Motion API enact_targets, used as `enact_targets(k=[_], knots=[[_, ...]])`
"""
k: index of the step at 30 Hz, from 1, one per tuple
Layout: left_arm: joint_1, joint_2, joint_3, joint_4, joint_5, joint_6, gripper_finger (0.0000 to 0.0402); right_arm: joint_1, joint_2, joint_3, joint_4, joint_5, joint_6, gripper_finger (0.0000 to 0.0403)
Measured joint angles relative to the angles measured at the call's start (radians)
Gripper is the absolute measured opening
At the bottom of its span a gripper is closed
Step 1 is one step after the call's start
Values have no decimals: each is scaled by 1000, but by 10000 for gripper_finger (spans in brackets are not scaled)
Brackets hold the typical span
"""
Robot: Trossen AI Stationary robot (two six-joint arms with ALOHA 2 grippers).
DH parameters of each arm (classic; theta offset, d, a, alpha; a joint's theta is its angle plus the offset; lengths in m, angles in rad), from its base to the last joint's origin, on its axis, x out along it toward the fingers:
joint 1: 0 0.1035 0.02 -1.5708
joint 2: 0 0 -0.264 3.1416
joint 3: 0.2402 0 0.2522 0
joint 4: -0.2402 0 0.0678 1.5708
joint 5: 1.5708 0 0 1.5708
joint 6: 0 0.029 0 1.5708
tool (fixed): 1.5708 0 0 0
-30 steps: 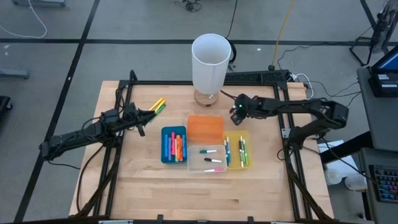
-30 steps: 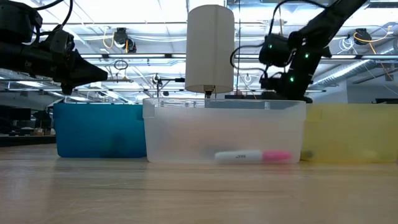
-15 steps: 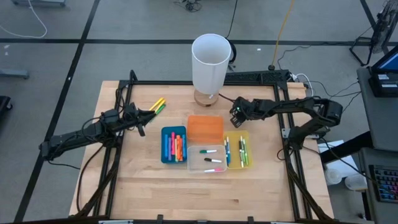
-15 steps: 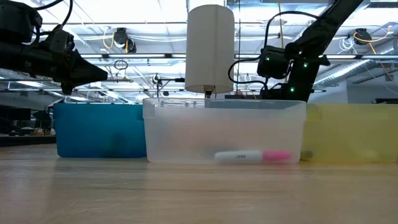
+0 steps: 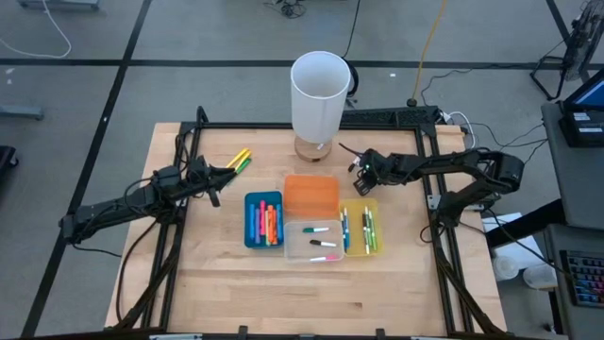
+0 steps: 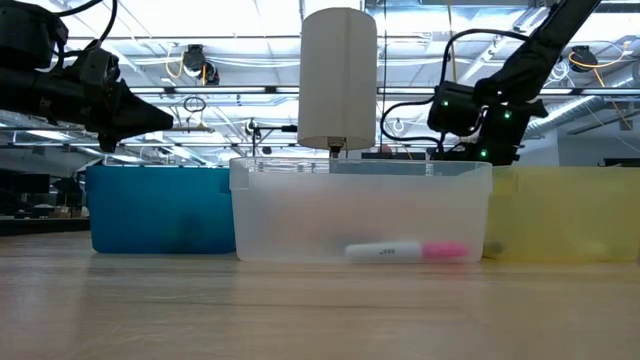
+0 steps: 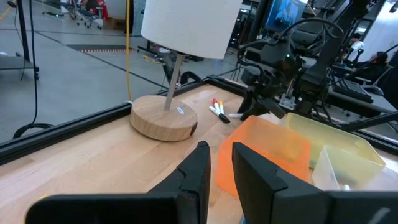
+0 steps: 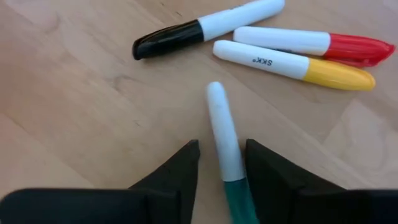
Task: Pick & Place Markers
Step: Put the small green highlighter pen into the transparent bin
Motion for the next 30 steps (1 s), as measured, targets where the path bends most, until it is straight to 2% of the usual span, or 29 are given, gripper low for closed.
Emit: enact_targets(k=[7,13,18,25,27,30], knots=[[0,0,0,0,0,0,72,0,2,-9,3,-4,-91,25],[0,0,0,0,0,0,72,1,-27,-9,20,0,-130,25],[0,0,0,0,0,0,72,16,-149,-20,4,-16,-157,23],[0,0,0,0,0,0,72,63,-347,-15,98,-14,-211,23],[0,0,0,0,0,0,72,81,-386,-13,136,-54,-226,23],[0,0,0,0,0,0,72,128,-401,-12,199,-167,-220,22]])
